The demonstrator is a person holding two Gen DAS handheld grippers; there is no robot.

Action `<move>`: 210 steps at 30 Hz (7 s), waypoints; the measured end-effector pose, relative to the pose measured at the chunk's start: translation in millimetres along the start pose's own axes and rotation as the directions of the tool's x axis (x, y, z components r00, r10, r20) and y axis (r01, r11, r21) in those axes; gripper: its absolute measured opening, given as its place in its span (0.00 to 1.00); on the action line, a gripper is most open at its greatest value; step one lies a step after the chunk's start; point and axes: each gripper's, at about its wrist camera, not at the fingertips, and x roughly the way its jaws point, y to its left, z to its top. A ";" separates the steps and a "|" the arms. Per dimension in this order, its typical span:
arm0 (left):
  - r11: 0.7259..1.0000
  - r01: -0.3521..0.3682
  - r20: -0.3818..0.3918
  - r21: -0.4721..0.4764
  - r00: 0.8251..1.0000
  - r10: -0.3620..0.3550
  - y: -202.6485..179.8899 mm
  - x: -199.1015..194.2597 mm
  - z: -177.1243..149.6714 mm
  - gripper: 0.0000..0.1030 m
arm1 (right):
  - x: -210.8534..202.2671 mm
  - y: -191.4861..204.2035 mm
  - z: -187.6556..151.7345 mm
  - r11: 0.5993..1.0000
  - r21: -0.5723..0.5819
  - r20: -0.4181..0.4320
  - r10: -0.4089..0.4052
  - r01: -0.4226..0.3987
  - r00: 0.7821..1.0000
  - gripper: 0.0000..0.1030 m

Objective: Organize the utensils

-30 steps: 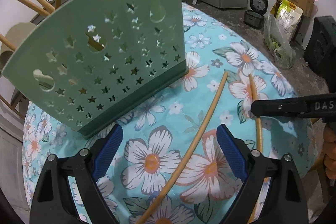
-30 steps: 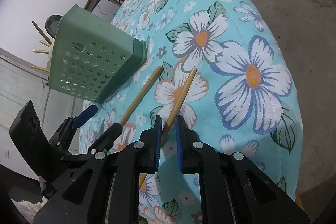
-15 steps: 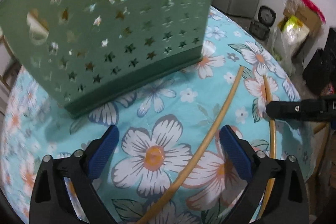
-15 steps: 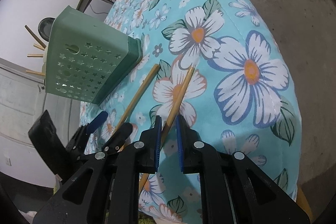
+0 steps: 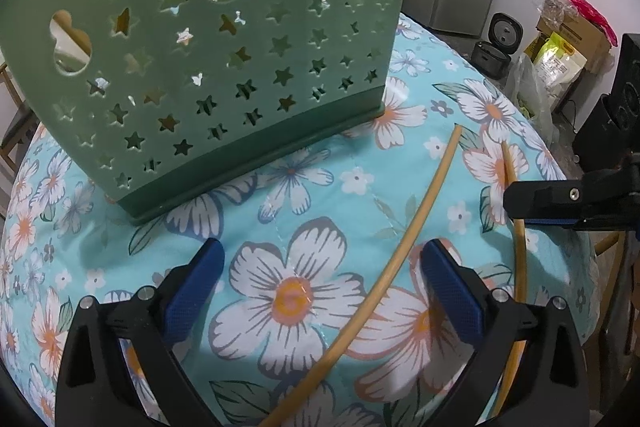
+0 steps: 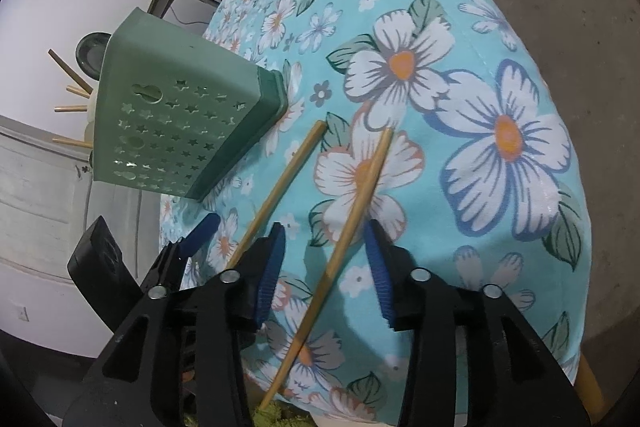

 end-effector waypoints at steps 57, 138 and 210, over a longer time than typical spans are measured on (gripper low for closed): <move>1.000 -0.020 0.039 0.002 0.999 0.020 -5.3 -3.1 -6.3 0.94 | -19.4 -17.7 -20.8 0.997 0.073 0.070 -0.002 -0.003 0.998 0.37; 0.991 0.136 -0.051 -0.016 0.989 -0.137 23.4 -34.8 17.5 0.27 | 3.9 22.1 -19.5 0.987 -0.096 0.095 -0.117 0.126 0.989 0.16; 0.973 0.231 0.624 -0.026 0.764 -0.165 50.5 -198.7 180.3 0.06 | -51.2 77.5 -4.1 0.965 -0.253 0.258 -0.002 0.069 0.966 0.04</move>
